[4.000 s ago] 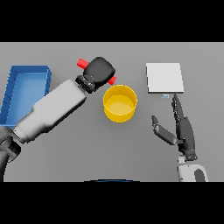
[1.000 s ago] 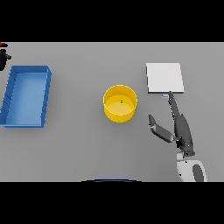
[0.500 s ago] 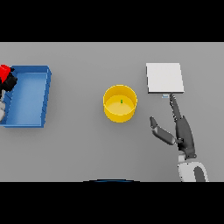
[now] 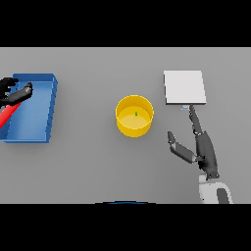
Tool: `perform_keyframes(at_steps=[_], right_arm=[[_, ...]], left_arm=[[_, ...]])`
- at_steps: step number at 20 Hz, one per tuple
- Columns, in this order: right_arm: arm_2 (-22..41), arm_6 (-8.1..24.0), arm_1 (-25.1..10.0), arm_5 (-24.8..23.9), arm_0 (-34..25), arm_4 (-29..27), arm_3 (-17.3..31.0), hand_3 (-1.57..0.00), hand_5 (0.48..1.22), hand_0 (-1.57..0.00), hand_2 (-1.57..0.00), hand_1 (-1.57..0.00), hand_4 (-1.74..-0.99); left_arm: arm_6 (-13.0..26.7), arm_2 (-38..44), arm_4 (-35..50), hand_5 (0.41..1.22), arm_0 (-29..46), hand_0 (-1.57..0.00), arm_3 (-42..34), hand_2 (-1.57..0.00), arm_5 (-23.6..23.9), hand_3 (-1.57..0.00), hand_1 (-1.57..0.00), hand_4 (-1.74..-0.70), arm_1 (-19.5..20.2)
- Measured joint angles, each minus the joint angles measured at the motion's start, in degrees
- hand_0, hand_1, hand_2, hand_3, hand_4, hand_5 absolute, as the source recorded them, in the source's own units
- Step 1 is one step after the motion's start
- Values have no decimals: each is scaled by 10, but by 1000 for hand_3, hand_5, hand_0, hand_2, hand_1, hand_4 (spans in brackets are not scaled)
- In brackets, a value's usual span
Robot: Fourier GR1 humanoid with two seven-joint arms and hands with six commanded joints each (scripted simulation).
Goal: Pick up the red beaker and tilt it to pour out 1 green nut into yellow bowl. Pick up the yellow bowl and place it on the metallic measuring scale.
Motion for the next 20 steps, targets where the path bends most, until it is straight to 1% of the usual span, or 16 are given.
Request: perform_keyframes(at_steps=[2,3,4,5,8,9,10,11,12,13,14,15,16,17,19,20], right_arm=[[0,3,-1,-4,0,6,-1,1,668,1,1,1,-1188],[2,1,-2,-2,5,5,-6,1,663,1,1,1,-1187],[3,15,0,-3,-2,7,-5,1,660,1,1,1,-1193],[4,20,0,-5,-5,12,-4,1,660,1,1,1,-1192],[14,22,-7,-14,-1,43,-8,1,662,1,1,1,-1198],[16,38,-10,-10,-11,47,-7,1,677,1,1,1,-1175],[18,35,-18,6,-24,40,-10,1,694,1,1,1,-1162],[23,23,-24,19,-30,39,-4,1,708,1,1,1,-1180],[32,27,-35,30,-49,52,-2,1,709,1,1,1,-1202],[33,30,-48,35,-65,63,6,1,709,1,1,1,-1221],[39,38,-59,51,-87,67,18,1,707,1,1,1,-1234],[45,32,-72,62,-96,76,22,1,700,1,1,1,-1255],[52,36,-90,74,-107,91,23,1,691,1,1,1,-1268],[64,51,-100,81,-124,115,26,1,683,1,1,1,-1278],[89,57,-131,101,-156,160,33,1,671,1,1,1,-1279],[104,51,-144,109,-177,184,44,1,669,1,1,1,-1278]], left_arm=[[6,1,7,679,-3,-195,-1,-160,-2,-151,-158,-802,-5],[0,3,5,678,-4,-156,4,-128,-1,-120,-126,-797,-4],[-3,4,2,674,-6,-124,5,-102,7,-96,-100,-791,-9],[-6,5,1,674,-8,-99,6,-81,10,-77,-80,-785,-10],[-38,19,5,671,-16,-50,32,-41,14,-39,-41,-786,-19],[-46,22,6,674,-16,-40,34,-33,17,-31,-32,-781,-21],[-57,22,5,679,-11,-32,31,-26,18,-24,-26,-780,-19],[-58,22,6,685,-10,-25,29,-21,23,-19,-20,-776,-23],[-45,19,5,693,-17,-20,28,-16,25,-15,-16,-779,-28],[-48,19,6,700,-14,-16,28,-13,24,-12,-13,-781,-27],[-49,19,7,704,-15,-12,27,-10,24,-9,-10,-786,-27],[-49,20,7,707,-13,-10,28,-8,25,-7,-8,-790,-26],[-50,18,9,709,-14,-8,25,-6,24,-6,-6,-792,-30],[-47,17,8,710,-15,-6,21,-5,25,-4,-5,-794,-30],[-44,16,9,708,-11,-3,17,-3,27,-2,-3,-795,-28],[-47,16,9,708,-14,-3,23,-2,23,-2,-2,-795,-31]])
